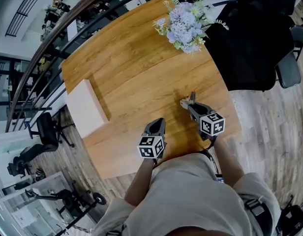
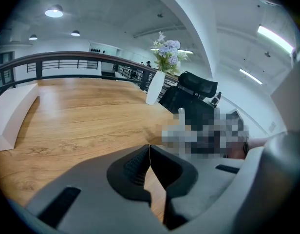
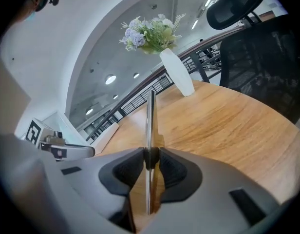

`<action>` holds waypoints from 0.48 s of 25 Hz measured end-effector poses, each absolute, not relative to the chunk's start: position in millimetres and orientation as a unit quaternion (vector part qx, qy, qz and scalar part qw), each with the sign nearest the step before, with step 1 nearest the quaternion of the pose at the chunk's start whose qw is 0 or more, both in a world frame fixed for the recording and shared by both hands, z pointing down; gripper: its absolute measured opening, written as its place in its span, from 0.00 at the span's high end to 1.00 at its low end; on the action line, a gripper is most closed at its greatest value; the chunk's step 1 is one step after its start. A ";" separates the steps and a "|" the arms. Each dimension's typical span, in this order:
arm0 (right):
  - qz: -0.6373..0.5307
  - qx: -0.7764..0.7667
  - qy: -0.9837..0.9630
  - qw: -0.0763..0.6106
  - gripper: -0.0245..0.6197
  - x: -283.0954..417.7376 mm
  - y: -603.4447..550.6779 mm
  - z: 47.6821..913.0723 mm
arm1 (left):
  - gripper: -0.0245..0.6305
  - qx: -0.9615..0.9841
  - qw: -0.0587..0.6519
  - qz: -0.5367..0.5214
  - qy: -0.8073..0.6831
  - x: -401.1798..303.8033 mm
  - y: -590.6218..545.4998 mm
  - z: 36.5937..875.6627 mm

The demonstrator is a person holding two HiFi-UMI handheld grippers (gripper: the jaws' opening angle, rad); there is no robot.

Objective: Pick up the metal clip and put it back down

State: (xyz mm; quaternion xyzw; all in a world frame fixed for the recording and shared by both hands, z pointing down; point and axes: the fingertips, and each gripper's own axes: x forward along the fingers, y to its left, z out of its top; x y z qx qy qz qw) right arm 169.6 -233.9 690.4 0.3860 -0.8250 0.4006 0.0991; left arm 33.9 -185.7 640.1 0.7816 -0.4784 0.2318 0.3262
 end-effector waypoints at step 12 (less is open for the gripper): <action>0.388 0.391 -0.828 0.107 0.79 169.8 -235.0 688.9 | 0.92 0.783 0.334 0.228 -0.472 37.6 -181.3 641.8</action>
